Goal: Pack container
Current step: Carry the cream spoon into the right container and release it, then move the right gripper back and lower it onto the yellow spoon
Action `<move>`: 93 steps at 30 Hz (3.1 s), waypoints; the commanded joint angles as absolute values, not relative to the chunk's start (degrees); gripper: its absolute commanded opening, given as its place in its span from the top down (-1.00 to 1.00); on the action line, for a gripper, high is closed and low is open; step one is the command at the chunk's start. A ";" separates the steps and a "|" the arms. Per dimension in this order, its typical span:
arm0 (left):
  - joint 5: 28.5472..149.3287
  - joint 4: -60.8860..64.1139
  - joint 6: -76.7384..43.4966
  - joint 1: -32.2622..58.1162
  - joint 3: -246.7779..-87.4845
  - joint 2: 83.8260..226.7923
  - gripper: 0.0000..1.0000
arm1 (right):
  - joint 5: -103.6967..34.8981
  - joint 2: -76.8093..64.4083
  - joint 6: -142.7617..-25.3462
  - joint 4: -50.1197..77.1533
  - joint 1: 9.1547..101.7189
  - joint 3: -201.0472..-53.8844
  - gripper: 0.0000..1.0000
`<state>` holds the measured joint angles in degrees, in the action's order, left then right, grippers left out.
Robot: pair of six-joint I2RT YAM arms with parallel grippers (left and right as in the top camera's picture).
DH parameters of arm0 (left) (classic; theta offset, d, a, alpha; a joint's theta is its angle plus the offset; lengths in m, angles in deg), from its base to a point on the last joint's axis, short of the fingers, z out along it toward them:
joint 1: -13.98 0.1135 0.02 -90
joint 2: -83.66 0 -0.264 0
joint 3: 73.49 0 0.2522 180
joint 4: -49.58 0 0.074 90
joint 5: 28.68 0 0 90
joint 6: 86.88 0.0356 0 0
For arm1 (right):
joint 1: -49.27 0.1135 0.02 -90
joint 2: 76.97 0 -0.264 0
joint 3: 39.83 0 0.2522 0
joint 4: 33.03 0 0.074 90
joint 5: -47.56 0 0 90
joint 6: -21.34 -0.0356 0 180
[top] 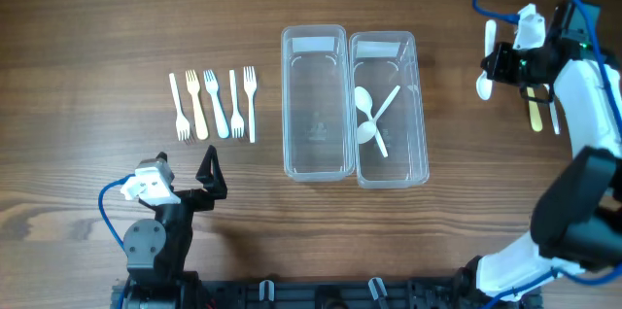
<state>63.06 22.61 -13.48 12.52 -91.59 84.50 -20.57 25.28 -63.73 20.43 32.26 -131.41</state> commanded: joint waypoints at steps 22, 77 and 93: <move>62.73 22.85 -12.11 12.22 -91.22 84.04 -0.99 | -17.36 18.44 -70.52 27.89 57.17 -129.75 0.91; 62.73 22.85 -12.11 12.22 -91.22 84.04 -0.99 | -48.25 33.96 -61.78 12.92 29.55 -128.24 -0.68; 62.75 22.85 -12.11 12.22 -91.22 84.04 -0.99 | -42.30 36.13 -57.15 7.89 25.98 -128.24 -0.63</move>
